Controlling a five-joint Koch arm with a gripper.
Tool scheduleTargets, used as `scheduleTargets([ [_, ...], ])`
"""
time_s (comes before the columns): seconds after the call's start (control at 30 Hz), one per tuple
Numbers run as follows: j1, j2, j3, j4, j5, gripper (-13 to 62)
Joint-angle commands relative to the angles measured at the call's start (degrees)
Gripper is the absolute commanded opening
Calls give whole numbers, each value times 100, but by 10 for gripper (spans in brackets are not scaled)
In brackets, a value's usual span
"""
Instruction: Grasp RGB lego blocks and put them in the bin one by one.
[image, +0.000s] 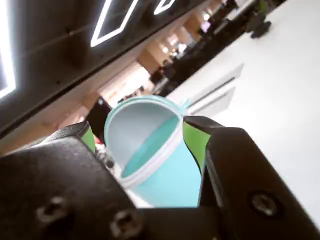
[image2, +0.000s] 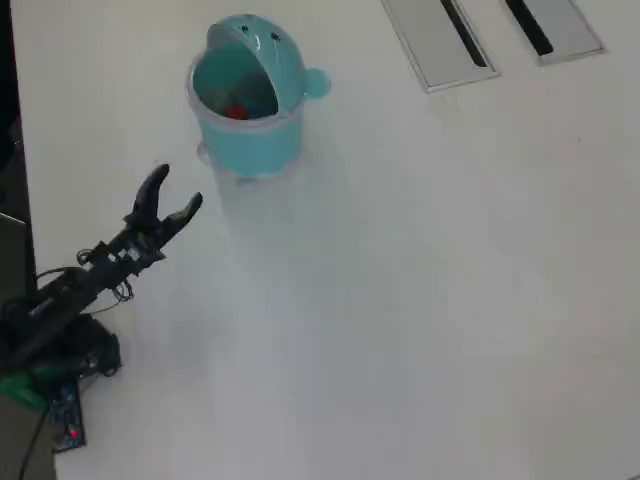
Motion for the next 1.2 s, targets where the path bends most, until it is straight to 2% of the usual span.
scheduleTargets([
  [0.0, 211, 290, 35, -1160, 281, 331],
  [0.47, 1890, 404, 1696, -3094, 826, 331],
  [1.17, 2997, 422, 3885, -3814, 1626, 331],
])
